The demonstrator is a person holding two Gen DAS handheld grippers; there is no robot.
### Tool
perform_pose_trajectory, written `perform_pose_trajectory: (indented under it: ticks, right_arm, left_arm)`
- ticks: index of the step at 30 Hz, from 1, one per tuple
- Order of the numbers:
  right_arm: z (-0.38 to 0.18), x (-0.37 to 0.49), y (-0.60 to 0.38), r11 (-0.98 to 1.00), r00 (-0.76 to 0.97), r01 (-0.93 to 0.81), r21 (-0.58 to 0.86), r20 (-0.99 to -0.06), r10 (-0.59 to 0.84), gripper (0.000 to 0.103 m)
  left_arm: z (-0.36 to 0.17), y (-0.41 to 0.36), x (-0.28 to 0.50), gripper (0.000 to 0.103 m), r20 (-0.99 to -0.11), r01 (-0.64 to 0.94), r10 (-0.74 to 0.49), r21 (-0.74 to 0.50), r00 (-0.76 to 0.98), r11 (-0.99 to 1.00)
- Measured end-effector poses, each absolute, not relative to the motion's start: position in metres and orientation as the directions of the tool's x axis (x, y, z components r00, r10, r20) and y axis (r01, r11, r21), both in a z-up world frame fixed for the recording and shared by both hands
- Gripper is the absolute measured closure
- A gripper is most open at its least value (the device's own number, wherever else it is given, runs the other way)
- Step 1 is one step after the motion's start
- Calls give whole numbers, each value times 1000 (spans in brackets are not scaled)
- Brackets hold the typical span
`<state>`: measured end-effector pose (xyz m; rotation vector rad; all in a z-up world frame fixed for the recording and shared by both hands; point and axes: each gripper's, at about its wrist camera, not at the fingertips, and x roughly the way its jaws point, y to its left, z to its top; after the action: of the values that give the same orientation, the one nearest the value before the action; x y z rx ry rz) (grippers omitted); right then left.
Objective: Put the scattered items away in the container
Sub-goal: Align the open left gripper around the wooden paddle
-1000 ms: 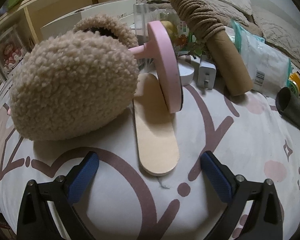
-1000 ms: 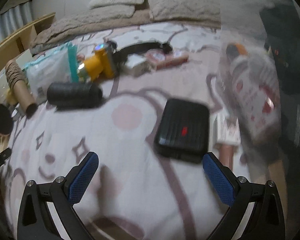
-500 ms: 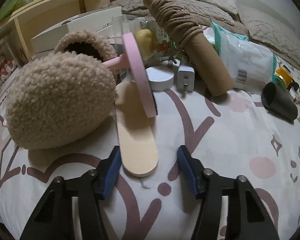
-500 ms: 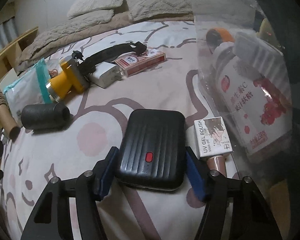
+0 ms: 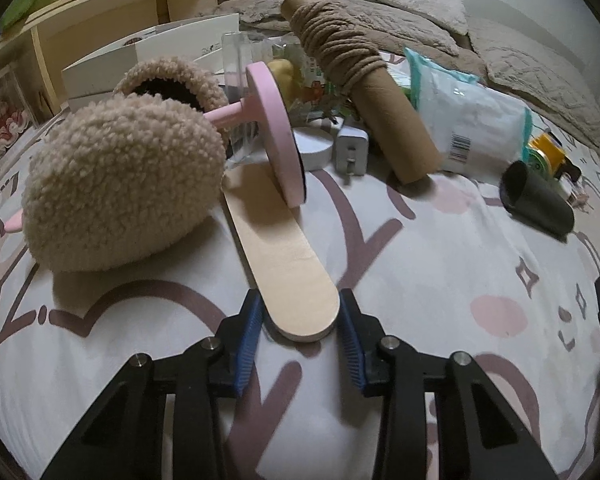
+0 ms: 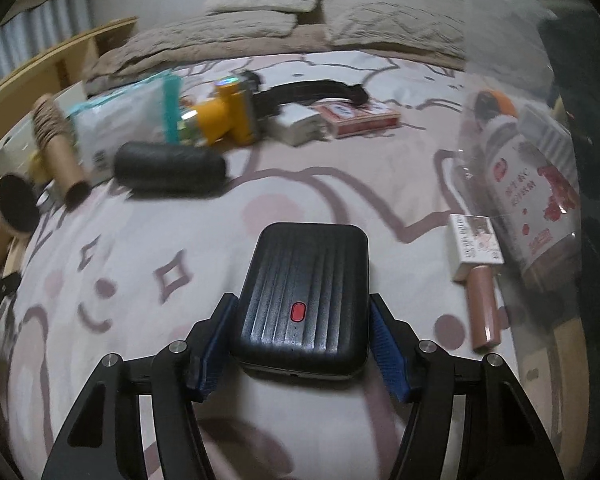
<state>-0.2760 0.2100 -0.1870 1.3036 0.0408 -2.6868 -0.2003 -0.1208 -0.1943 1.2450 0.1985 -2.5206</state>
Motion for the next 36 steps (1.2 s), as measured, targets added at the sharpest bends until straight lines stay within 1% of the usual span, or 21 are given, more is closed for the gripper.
perform_pose_trajectory:
  ticks: [6,8,14,18,23,32,36]
  right_arm:
    - [-187,-256,195,-977,-590,209,39,-792,-158,38]
    - [-188,-246,192,-976,-582,213,56,-795,-173,38]
    - [-189,-211,183,-973,-597,228,40,-784,-173,38]
    - [-190,-196,179,-974,-618,228,-1,-773,-143,38]
    - [-193,-178,179,-976,-645,216,-41,-756,-111,39]
    - [-195,-156,186,-982,-664,191,-2,-737,-127,39]
    - [-195,-153,187,-982,-667,188,2,-733,-129,39]
  left_arm:
    - [-194,-105,-203,65,-796,324,-197,1,-572,-946]
    - [-193,-99,-208,65,-797,319,-188,-6,-575,-948]
    - [-192,-79,-206,65,-796,296,-152,-36,-586,-954]
    - [-192,-63,-200,65,-794,251,-102,-65,-599,-966]
    - [-193,-36,-183,65,-787,180,-61,-64,-614,-982]
    - [-192,8,-148,65,-773,48,25,-72,-634,-996]
    - [-192,23,-137,65,-763,10,20,-35,-647,-999]
